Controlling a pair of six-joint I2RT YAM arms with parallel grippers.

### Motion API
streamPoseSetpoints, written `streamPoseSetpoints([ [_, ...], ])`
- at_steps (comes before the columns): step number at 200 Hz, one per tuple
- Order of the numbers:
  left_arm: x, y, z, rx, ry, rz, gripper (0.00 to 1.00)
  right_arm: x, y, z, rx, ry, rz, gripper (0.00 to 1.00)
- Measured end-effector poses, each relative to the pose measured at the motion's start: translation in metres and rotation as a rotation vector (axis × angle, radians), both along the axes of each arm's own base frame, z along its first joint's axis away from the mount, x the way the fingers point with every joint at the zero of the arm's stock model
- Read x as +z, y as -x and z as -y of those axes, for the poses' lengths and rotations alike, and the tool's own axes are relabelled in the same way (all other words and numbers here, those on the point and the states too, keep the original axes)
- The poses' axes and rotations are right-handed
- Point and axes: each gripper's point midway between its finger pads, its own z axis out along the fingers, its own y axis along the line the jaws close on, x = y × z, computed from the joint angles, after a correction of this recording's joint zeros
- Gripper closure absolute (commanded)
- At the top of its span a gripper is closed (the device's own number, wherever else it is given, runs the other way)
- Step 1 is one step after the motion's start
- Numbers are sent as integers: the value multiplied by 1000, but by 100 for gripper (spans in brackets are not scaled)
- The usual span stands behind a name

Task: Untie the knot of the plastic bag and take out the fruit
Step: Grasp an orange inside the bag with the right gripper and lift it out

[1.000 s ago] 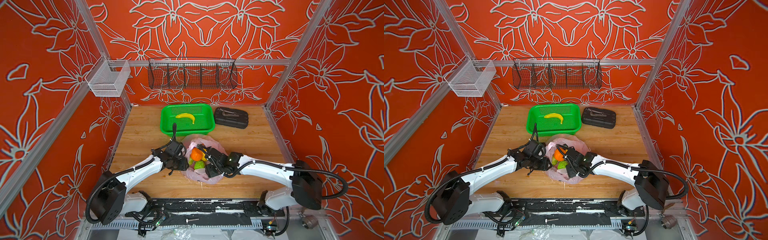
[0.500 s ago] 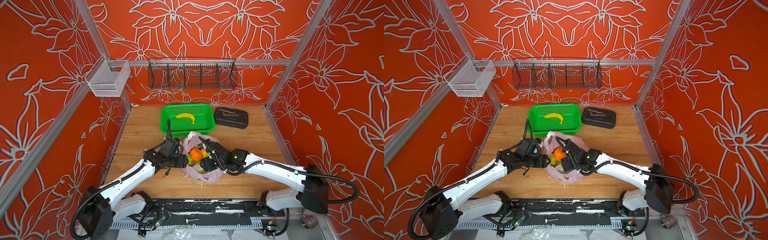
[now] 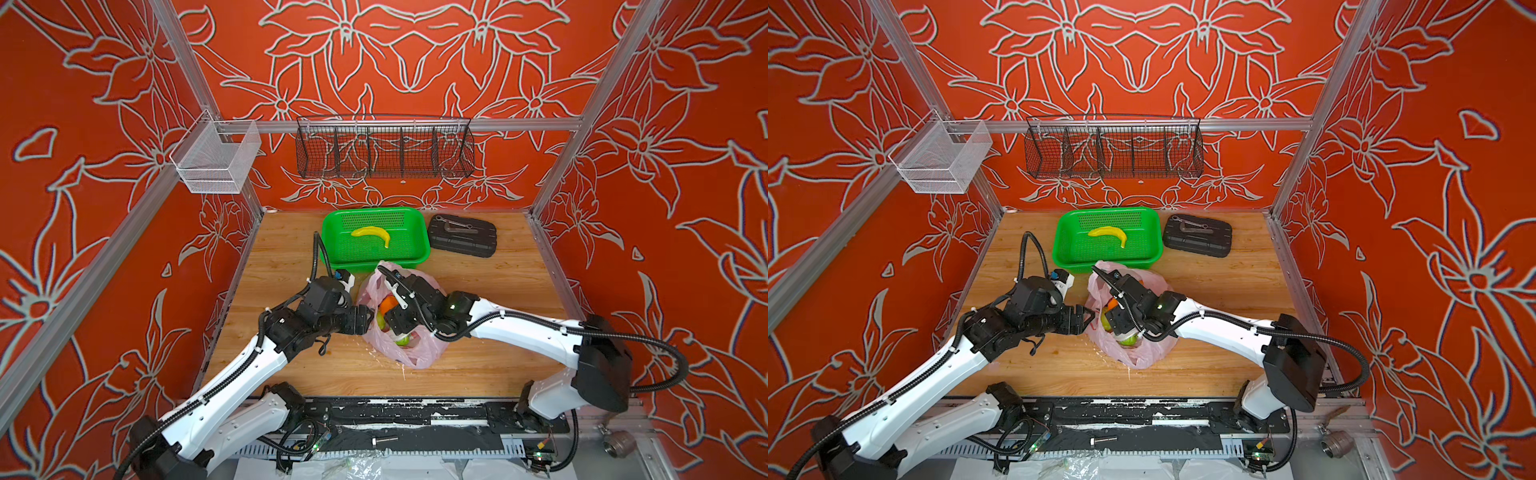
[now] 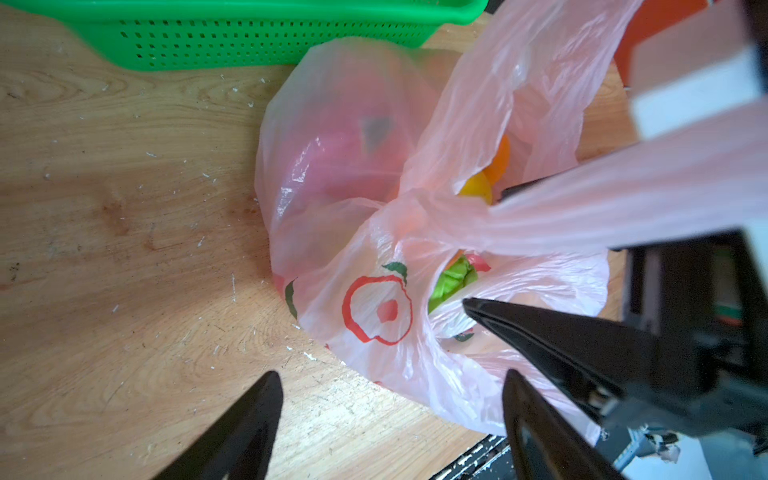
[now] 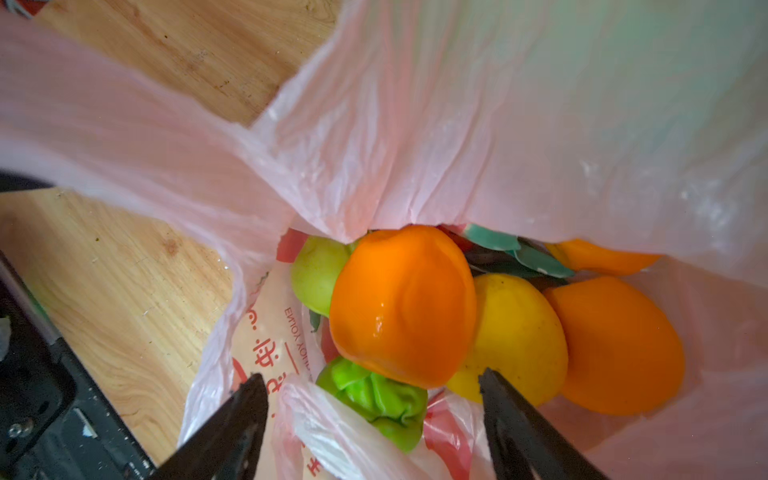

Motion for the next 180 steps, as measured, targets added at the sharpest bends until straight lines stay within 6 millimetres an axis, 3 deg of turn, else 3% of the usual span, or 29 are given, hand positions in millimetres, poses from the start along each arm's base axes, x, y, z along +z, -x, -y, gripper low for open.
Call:
streamPoseSetpoints([
  [50, 1, 1, -5, 17, -13, 12, 14, -17, -19, -22, 41, 86, 18, 20],
  [115, -6, -2, -7, 28, -36, -2, 14, -47, -24, -22, 46, 193, -18, 28],
  [149, -8, -3, -7, 29, -41, -8, 14, -46, -24, -20, 36, 201, -21, 42],
  [180, -7, -3, -7, 27, -42, -5, 14, -45, -24, -20, 32, 199, -23, 46],
])
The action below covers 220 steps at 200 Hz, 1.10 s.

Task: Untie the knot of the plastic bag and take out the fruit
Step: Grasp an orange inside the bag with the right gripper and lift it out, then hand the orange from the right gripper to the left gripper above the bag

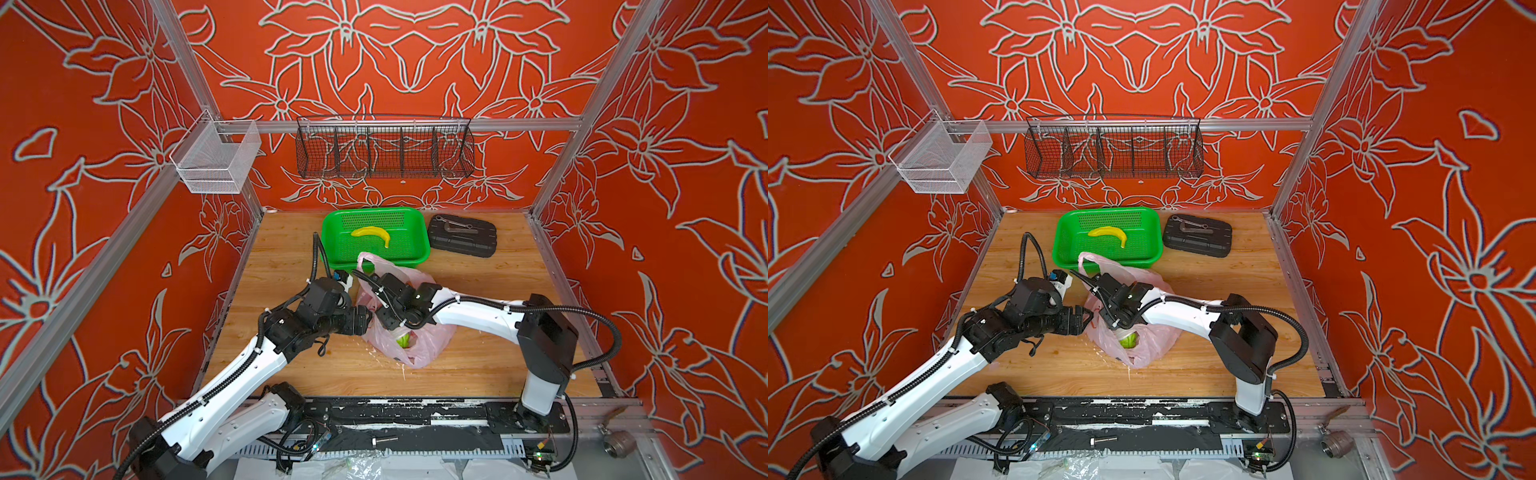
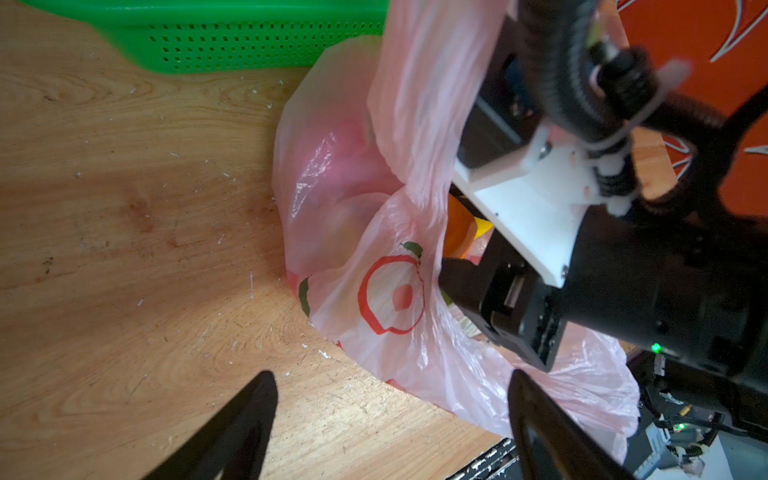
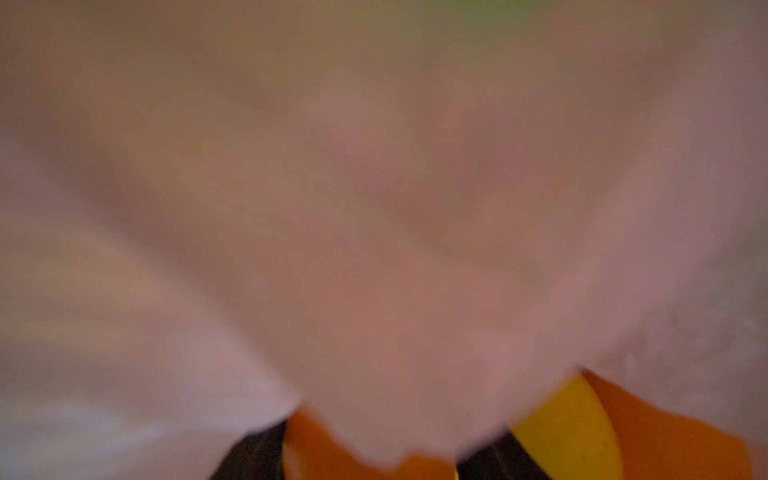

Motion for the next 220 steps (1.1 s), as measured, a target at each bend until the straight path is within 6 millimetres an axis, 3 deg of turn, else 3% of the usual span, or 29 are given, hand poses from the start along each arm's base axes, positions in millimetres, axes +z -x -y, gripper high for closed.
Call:
streamPoseSetpoints([
  [23, 1, -1, 1, -1, 2, 5, 14, 13, 1, 1, -9, -28, 10, 50],
  [73, 3, -3, 2, -2, 11, 15, 14, 60, 6, 12, -49, -161, 66, 52],
  [121, 10, -3, 11, -48, 43, 40, 14, 82, 17, 30, -119, -325, 38, 53],
  [150, 30, -4, 26, -117, 115, 107, 14, 101, 21, 52, -197, -500, 0, 53],
  [187, 57, -6, 48, -257, 165, 241, 14, 140, 14, 84, -312, -746, -33, 53],
  [220, 97, -7, 67, -423, 124, 457, 14, 180, 2, 114, -395, -932, -30, 53],
])
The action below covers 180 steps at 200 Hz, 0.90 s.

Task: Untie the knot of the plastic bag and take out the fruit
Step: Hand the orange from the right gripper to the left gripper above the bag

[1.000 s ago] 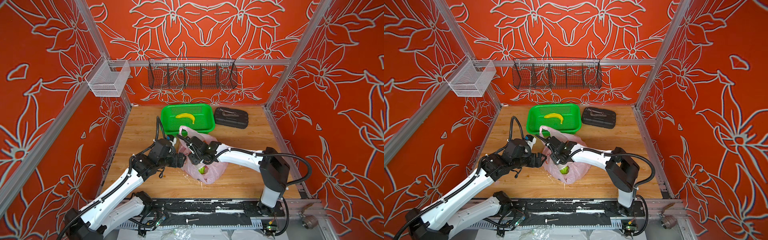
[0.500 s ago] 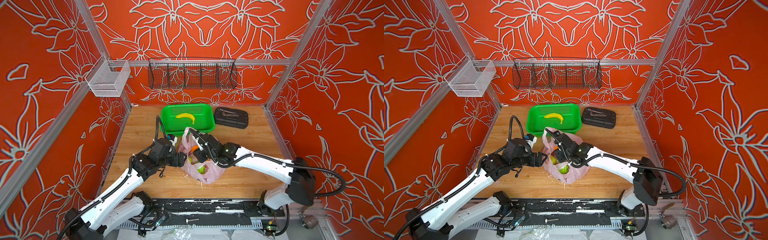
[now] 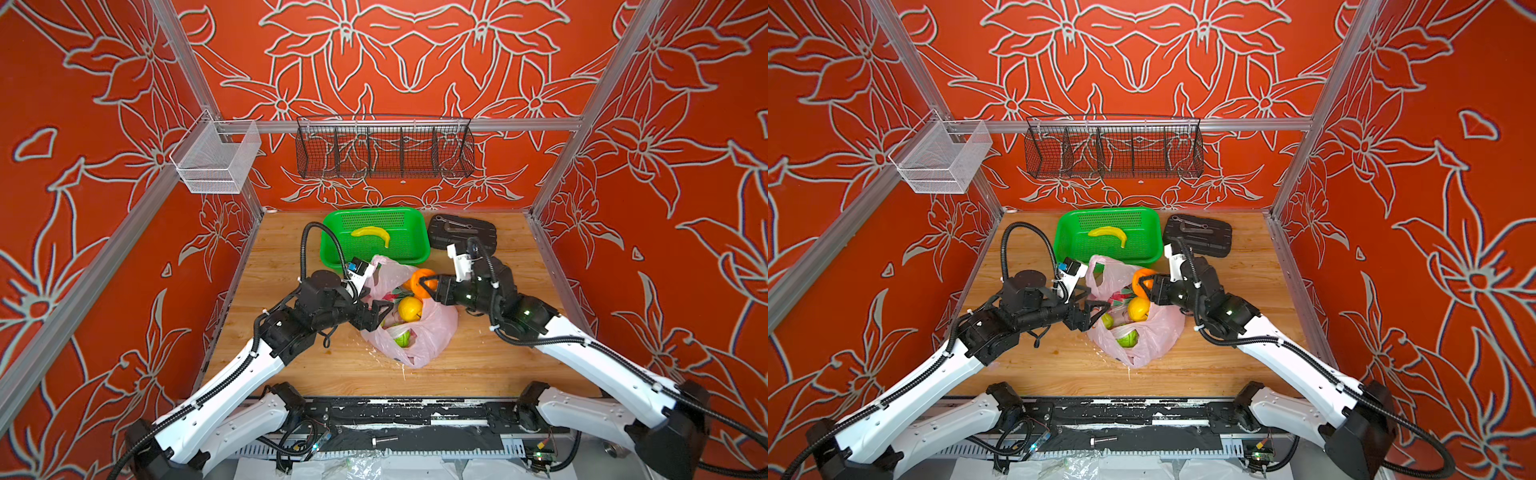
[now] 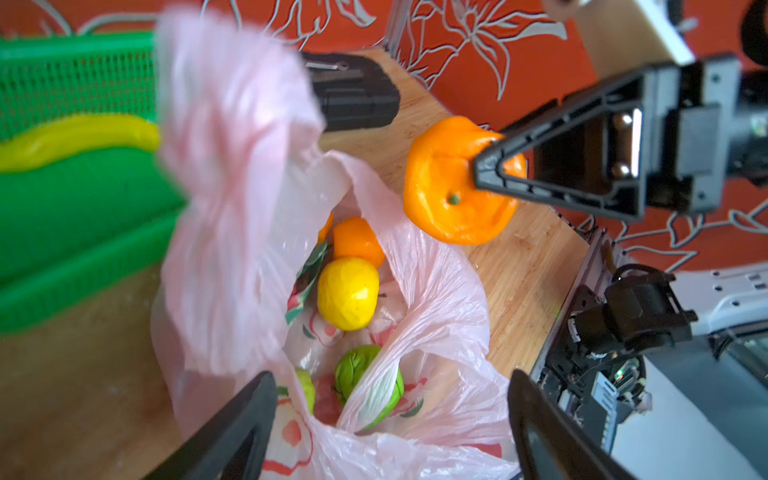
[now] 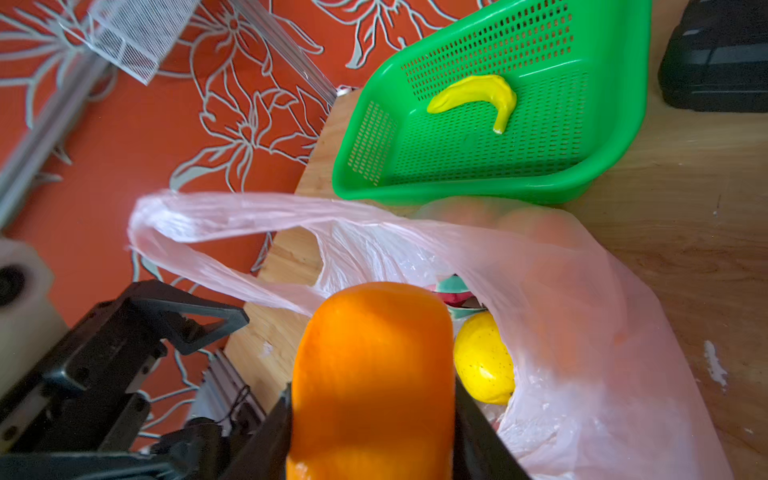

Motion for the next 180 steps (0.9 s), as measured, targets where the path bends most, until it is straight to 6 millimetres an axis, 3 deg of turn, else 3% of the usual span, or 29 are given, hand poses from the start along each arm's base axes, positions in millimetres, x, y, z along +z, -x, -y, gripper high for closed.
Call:
streamPoseSetpoints([
  [31, 56, -3, 19, -135, -41, 269, 14, 28, -7, 21, -45, -121, 3, 53],
  [52, 80, -10, 36, -209, -92, 428, 14, 43, -14, 30, -60, -192, -4, 53],
  [81, 79, -26, 57, -300, -181, 559, 14, 66, -20, 36, -52, -272, -1, 53],
  [113, 79, -44, 82, -389, -235, 651, 12, 88, -12, 27, 30, -320, 11, 53],
  [144, 96, -58, 105, -435, -210, 723, 10, 93, -7, 22, 72, -338, 12, 53],
  [180, 99, -65, 126, -488, -172, 741, 12, 96, -3, 20, 93, -352, 12, 53],
])
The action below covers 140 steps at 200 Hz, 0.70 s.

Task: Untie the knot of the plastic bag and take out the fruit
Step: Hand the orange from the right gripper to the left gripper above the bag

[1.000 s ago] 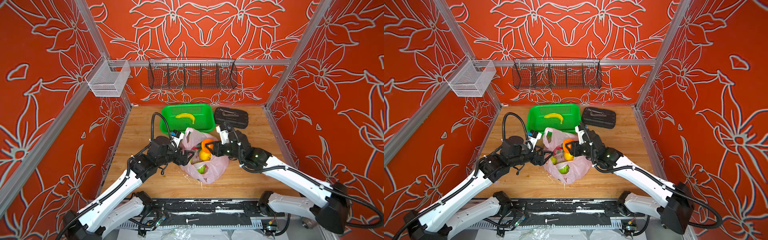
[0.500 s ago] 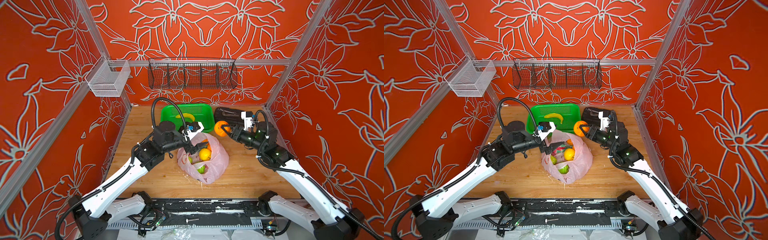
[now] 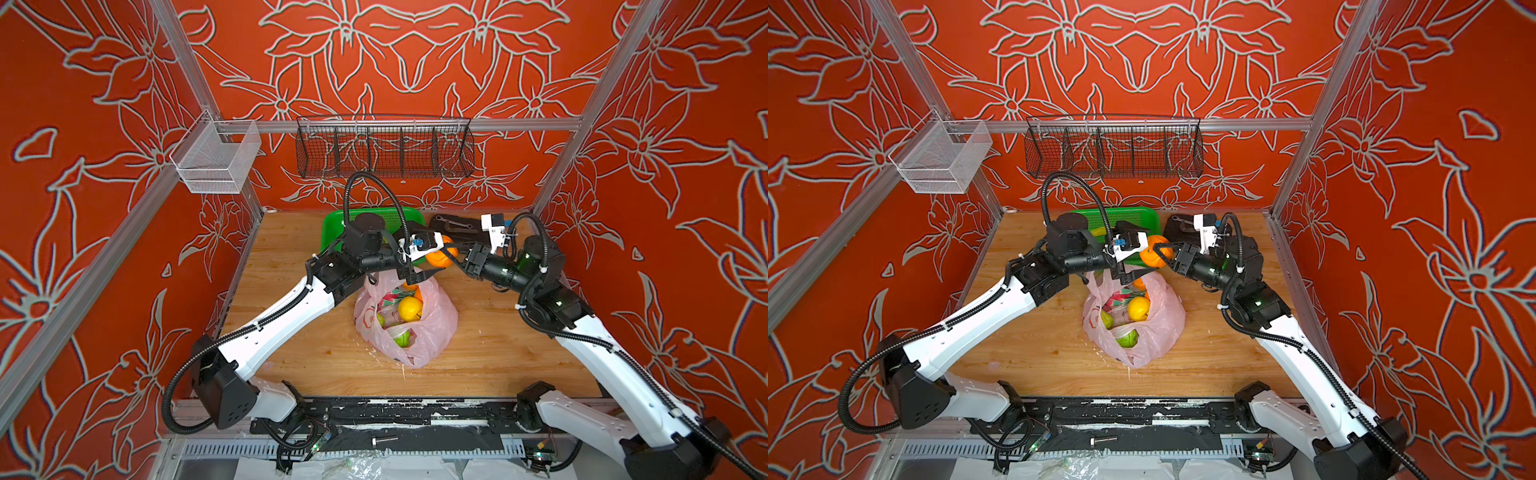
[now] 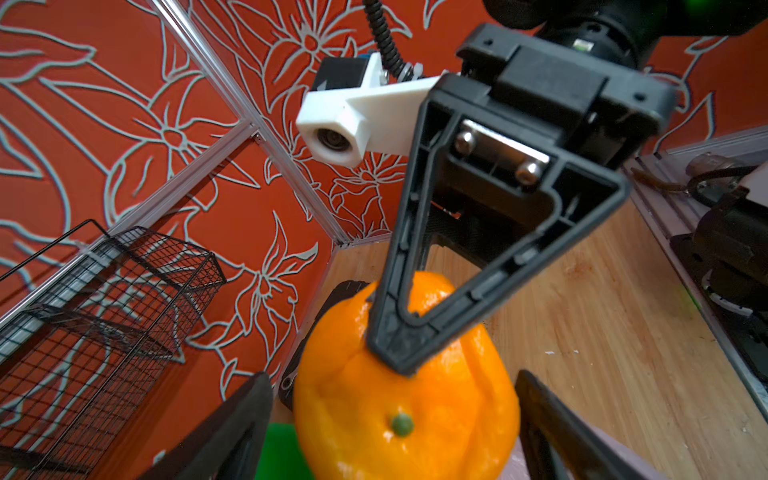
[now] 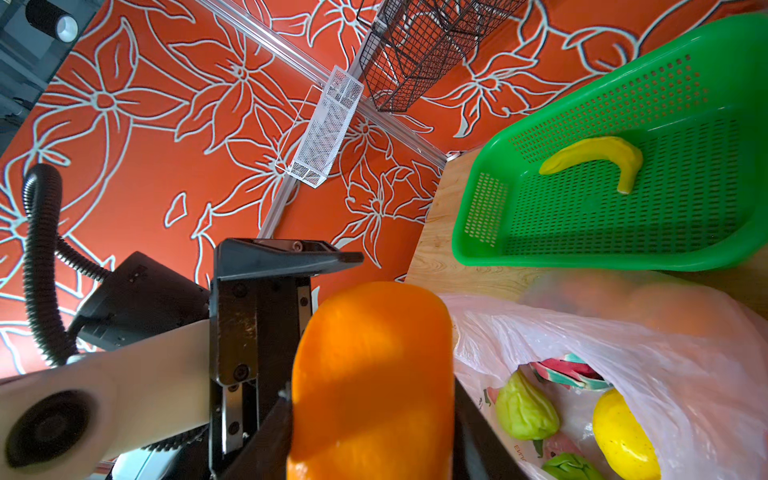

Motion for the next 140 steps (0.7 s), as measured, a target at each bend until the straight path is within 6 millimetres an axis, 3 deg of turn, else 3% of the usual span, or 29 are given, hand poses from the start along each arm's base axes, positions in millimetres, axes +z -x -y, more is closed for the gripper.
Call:
streamPoseSetpoints([
  [32, -1, 0, 15, -41, -1, -4, 26, 5, 3, 1, 0, -11, 13, 53],
  [78, 2, 0, 18, -45, 4, 0, 46, 9, 4, 4, -8, -15, 23, 48],
  [115, 1, -4, 17, -16, 1, -11, 49, 7, 7, 6, -13, -25, 25, 20],
  [140, 4, -20, 14, 76, 7, -38, 54, 14, 12, 12, -36, -32, 58, 11],
])
